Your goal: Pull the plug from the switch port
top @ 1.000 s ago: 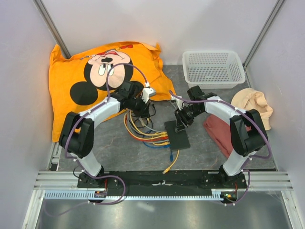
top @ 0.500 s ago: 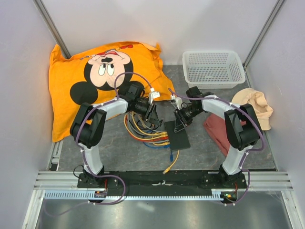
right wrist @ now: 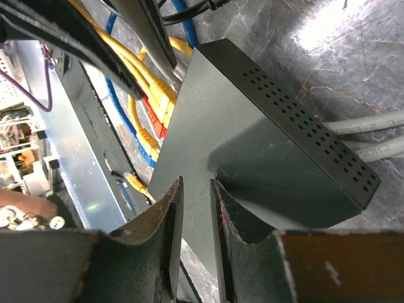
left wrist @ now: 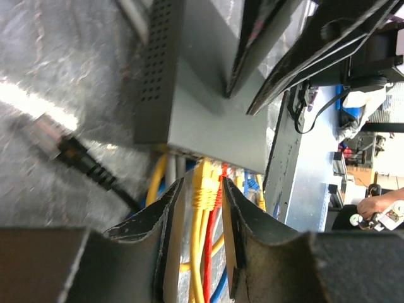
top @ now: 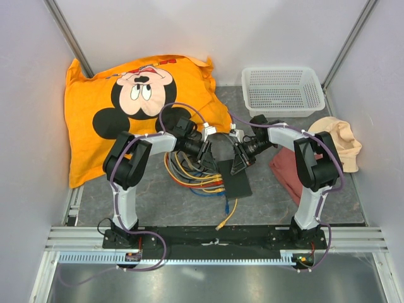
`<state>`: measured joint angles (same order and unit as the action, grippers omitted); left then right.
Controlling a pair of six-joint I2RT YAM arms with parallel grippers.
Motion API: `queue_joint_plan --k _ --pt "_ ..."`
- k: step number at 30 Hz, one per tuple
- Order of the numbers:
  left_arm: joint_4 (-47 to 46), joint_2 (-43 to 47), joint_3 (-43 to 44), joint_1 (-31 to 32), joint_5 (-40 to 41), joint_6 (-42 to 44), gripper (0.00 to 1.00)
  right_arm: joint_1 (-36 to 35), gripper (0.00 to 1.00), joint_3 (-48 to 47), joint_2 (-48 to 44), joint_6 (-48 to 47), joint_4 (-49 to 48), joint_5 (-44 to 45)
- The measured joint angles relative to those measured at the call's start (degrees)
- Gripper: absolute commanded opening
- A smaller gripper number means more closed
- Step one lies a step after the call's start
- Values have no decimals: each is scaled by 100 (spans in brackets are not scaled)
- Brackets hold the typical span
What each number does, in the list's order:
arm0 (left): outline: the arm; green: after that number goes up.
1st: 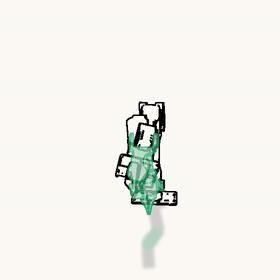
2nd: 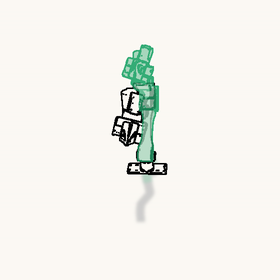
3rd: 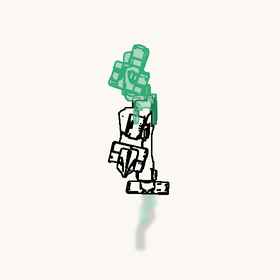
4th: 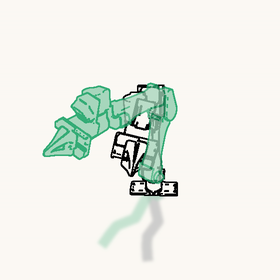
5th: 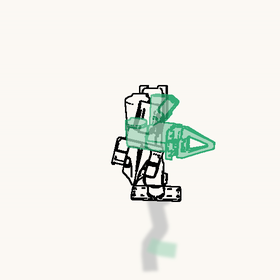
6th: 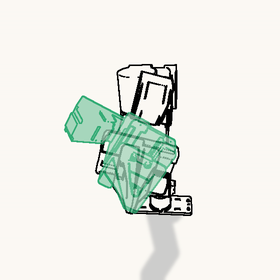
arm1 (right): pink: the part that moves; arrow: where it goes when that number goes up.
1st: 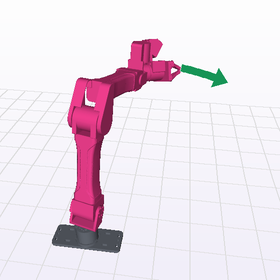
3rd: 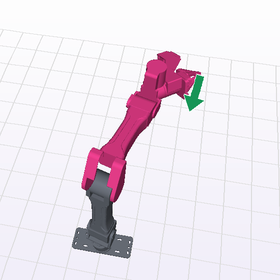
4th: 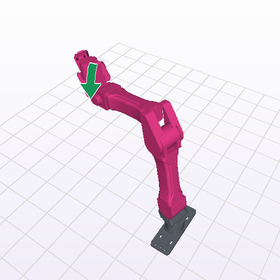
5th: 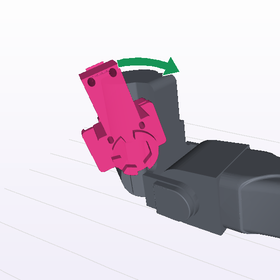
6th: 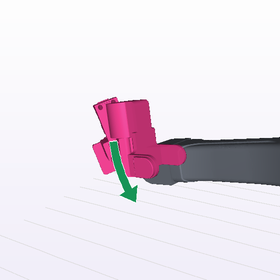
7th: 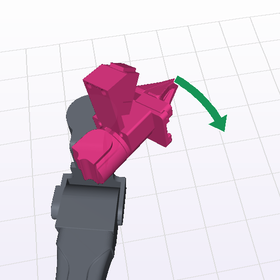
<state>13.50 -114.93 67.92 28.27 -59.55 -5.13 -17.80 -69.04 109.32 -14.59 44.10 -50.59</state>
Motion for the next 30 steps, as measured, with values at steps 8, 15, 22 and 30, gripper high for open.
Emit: queue_joint_plan --k 8,15,22,30 --pt "-33 -219 232 114 -63 -37 35 4 32 -28 46 44 28 -44" --pt "44 -459 348 118 -61 -42 36 20 33 -28 74 85 26 -85" --pt "181 -459 374 225 -136 -17 35 31 33 -39 105 111 33 -129" --pt "391 -461 435 289 -258 153 35 33 33 -52 144 120 37 -192"
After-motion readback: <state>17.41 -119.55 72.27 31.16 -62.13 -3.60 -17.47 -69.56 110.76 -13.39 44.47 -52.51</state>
